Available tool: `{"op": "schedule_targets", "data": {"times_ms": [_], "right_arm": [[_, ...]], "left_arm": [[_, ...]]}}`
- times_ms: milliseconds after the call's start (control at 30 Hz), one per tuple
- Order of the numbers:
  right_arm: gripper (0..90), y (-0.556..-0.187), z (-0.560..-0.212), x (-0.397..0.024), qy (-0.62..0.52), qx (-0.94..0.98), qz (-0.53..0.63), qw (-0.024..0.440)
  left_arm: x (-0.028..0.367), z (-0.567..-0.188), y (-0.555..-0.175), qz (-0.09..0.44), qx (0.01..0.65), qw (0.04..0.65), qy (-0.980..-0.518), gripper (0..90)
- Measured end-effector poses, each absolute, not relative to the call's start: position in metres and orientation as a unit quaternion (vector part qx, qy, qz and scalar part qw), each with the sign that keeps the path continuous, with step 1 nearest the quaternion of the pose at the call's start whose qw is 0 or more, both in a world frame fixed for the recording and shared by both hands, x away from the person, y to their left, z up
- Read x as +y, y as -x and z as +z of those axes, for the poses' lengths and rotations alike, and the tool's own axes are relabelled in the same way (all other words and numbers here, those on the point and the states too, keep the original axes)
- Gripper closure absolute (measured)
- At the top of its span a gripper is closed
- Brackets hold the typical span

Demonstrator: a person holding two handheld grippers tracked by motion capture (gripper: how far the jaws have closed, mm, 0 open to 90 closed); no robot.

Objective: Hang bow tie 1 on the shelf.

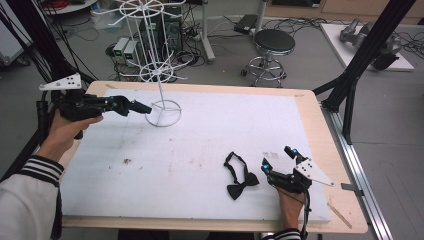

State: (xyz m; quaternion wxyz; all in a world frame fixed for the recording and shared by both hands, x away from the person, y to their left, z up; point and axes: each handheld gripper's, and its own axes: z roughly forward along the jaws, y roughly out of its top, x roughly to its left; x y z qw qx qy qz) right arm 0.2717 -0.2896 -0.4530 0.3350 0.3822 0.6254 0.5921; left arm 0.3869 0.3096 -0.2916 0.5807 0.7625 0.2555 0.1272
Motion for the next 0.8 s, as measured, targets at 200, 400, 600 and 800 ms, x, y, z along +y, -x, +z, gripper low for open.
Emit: {"op": "schedule_targets", "data": {"times_ms": [200,400,600,800], "right_arm": [[7.9,-0.272,-0.453,-0.290,-0.382,0.625,0.592,0.335],[7.9,-0.272,-0.453,-0.289,-0.383,0.626,0.592,0.334],[7.9,-0.272,-0.453,-0.289,-0.383,0.625,0.592,0.333],[7.9,-0.272,-0.453,-0.289,-0.383,0.626,0.592,0.334]], "left_arm": [[0.310,-0.289,-0.388,0.129,0.259,0.586,-0.757,84.4],[0.309,-0.285,-0.390,0.131,0.259,0.589,-0.754,84.4],[0.307,-0.277,-0.391,0.132,0.253,0.589,-0.756,84.4],[0.303,-0.269,-0.391,0.135,0.246,0.589,-0.758,84.4]]}}
